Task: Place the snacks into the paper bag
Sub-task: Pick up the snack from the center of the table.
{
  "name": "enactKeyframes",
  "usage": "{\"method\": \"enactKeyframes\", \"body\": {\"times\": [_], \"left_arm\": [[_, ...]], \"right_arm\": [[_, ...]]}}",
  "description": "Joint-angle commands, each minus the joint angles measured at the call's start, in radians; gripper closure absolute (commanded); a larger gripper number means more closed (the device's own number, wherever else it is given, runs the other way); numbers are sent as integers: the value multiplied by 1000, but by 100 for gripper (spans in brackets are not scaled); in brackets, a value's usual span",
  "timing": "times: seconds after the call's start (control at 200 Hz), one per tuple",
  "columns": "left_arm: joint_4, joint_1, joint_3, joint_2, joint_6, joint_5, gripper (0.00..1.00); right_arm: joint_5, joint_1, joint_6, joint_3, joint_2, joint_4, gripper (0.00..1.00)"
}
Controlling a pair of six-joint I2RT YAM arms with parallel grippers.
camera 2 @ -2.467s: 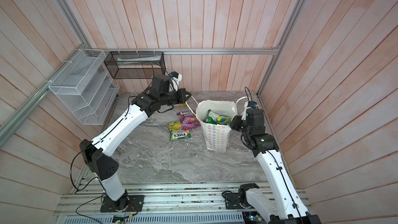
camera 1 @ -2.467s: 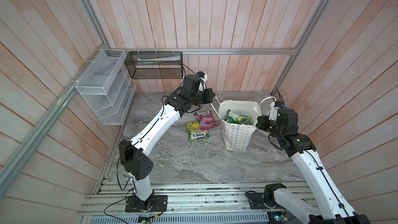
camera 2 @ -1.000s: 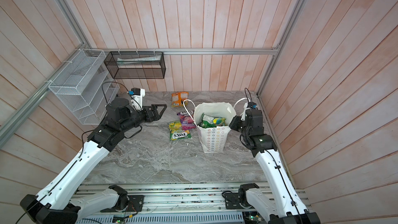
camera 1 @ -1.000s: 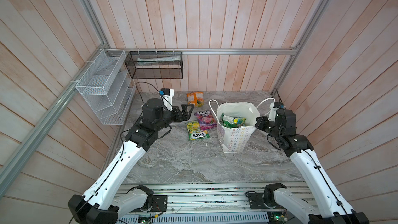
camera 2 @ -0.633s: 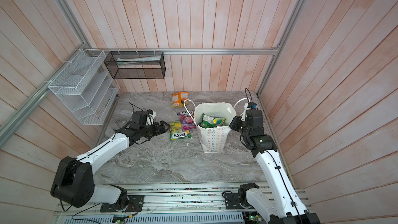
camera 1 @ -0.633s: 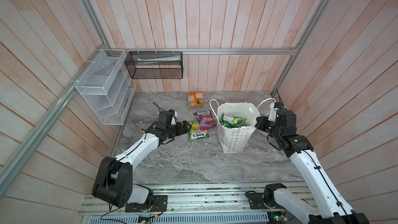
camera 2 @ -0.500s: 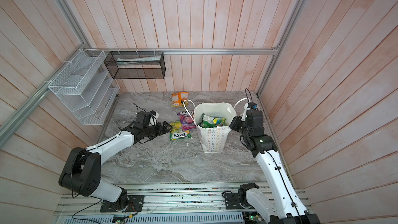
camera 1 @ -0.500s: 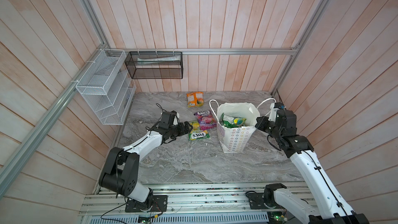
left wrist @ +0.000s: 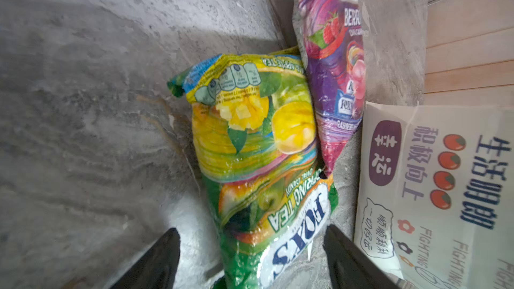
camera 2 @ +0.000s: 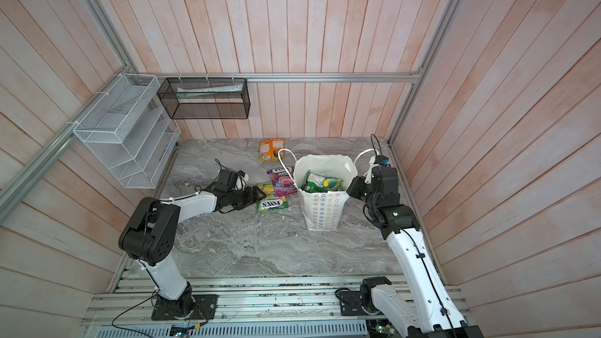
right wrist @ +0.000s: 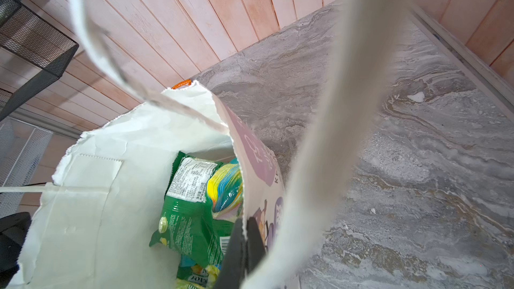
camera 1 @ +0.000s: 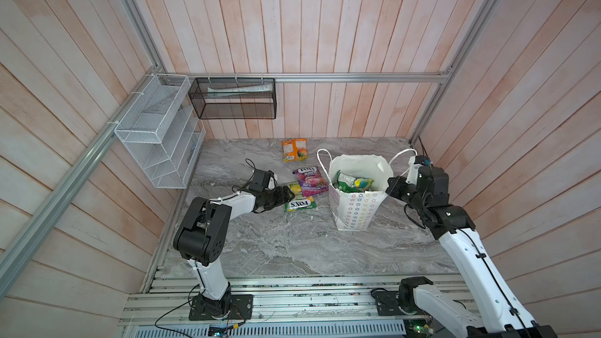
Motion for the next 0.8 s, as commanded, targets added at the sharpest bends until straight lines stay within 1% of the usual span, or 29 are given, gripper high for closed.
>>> {"method": "enactKeyframes", "body": {"times": [0.0,0.255,0.365,0.45,0.54,0.63,0.68,0.795], "left_arm": [[23,-11,17,26,13,20,20],[16,-44,48,81,9,5,32],[8,-52,65,109,-6,-9,39],[-2,-50,73,125,-31,-32,50],[-22,-46,88,137,-61,-45,69],[-15,-40,84,118,-89,-24,85],[6,-34,63,87,-110,-4,89],[83,-11,-19,-33,-184,45,93]], "right_arm": [[6,-7,-6,9,-17,25,100],[-11,-7,-1,14,-4,34,100],[-9,-7,-1,14,-5,33,100],[-10,-7,0,14,-6,31,100],[-9,-7,-1,18,-9,27,100],[-8,-8,-1,21,-11,22,100],[-6,-7,-3,23,-12,20,100],[-2,-7,-3,26,-17,17,100]]}}
